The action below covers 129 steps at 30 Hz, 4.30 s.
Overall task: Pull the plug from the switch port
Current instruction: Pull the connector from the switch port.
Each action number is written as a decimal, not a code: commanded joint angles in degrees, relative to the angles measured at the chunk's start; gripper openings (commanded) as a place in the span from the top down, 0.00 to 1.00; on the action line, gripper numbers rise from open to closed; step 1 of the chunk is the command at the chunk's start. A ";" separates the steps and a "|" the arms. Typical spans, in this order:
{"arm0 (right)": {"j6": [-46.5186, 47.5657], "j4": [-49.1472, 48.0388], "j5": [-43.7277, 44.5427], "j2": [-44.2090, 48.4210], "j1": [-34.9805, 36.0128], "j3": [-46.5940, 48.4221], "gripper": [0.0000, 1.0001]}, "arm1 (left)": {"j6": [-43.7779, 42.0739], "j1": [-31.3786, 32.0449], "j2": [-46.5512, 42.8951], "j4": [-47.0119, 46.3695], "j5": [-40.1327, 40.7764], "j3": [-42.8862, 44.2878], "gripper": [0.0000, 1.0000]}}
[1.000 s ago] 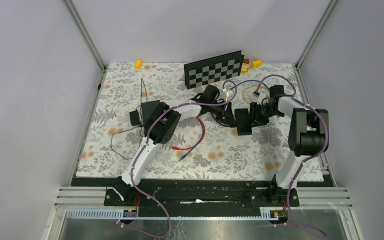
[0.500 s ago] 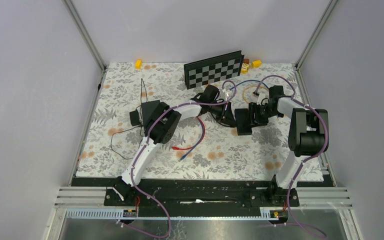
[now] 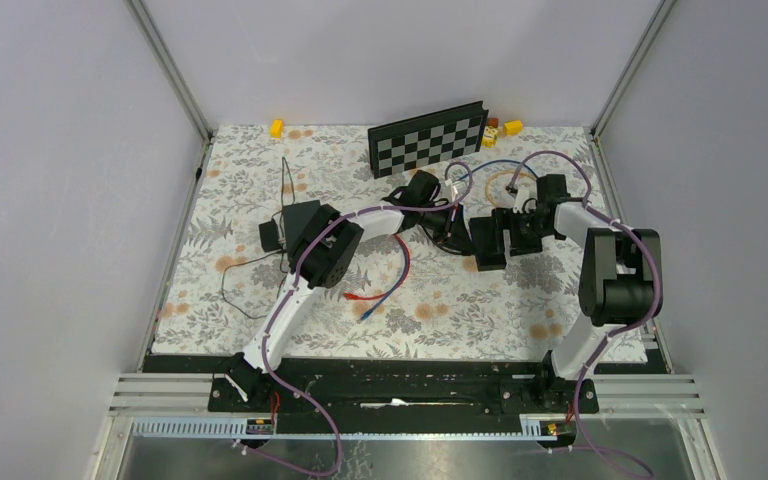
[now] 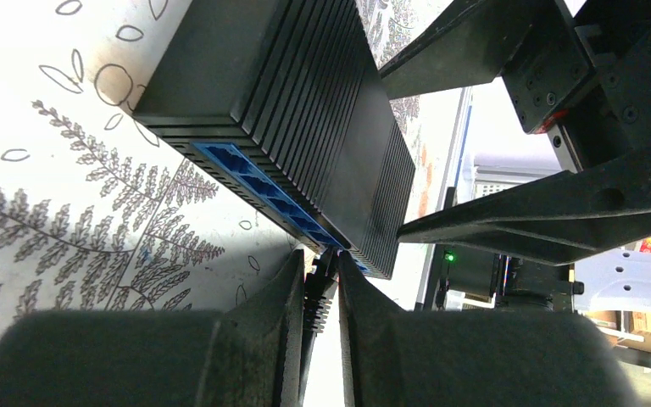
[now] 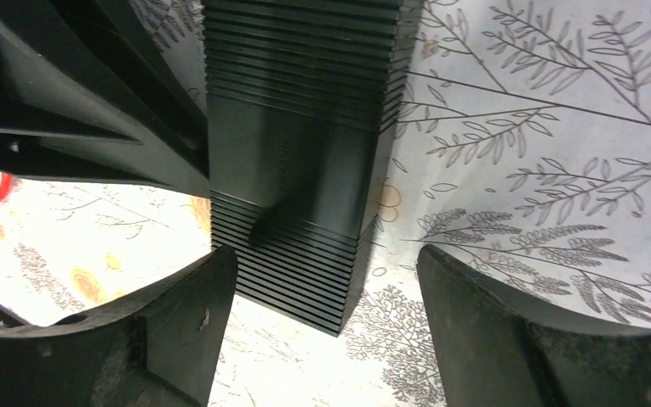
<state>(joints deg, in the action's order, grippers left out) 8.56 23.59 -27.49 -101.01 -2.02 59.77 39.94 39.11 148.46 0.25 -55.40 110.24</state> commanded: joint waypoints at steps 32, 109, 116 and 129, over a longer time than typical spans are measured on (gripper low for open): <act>0.19 -6.11 17.54 7.54 11.95 -6.21 0.01 | -0.60 -0.86 3.58 4.43 5.91 -0.37 1.00; -1.34 -1.95 24.00 3.90 12.18 -1.15 0.28 | 17.12 -1.55 0.22 -19.56 2.23 -13.55 1.00; -1.99 -1.52 23.41 3.03 12.13 -0.81 0.28 | 16.76 -1.17 -0.48 -19.34 2.40 -14.52 1.00; 0.54 -4.11 24.19 2.31 11.96 -1.76 0.29 | 1.64 -2.73 -1.48 -1.57 6.17 -5.32 1.00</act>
<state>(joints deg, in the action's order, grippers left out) 8.27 19.99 -6.00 -97.91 10.68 56.88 47.86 38.17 147.39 -11.29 -54.83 104.25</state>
